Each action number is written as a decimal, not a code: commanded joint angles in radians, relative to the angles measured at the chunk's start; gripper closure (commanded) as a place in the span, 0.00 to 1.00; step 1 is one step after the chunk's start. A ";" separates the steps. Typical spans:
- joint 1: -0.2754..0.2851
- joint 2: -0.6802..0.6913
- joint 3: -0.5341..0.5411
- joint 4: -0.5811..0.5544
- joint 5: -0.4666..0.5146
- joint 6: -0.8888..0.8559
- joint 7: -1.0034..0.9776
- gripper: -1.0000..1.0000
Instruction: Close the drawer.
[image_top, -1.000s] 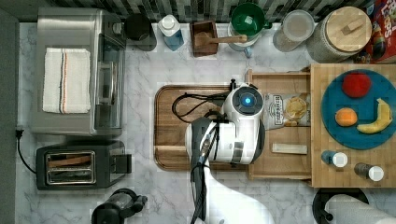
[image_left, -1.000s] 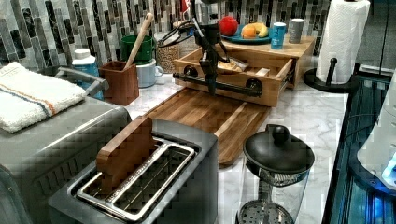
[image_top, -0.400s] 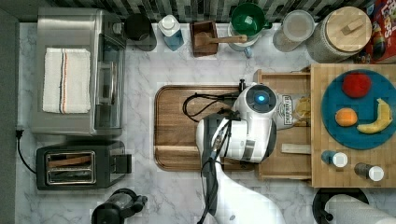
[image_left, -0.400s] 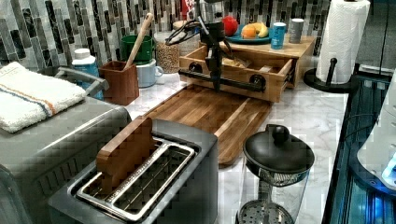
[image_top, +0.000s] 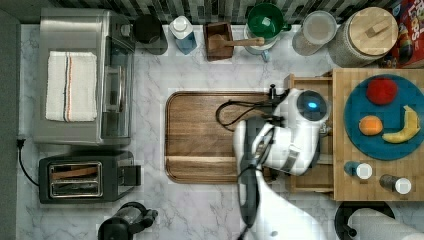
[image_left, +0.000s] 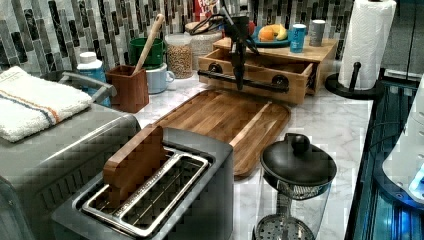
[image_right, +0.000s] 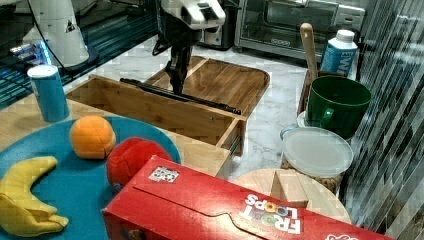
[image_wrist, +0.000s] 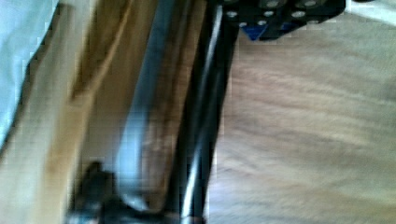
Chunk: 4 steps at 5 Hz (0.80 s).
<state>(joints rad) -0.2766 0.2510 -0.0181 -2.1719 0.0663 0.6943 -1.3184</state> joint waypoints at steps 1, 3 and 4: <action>-0.223 0.127 -0.090 0.229 0.090 0.150 -0.271 1.00; -0.235 0.187 -0.151 0.383 -0.027 0.057 -0.237 1.00; -0.244 0.183 -0.151 0.382 -0.027 0.060 -0.232 1.00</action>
<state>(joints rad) -0.4265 0.3950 -0.0648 -1.9512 0.0801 0.6538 -1.5332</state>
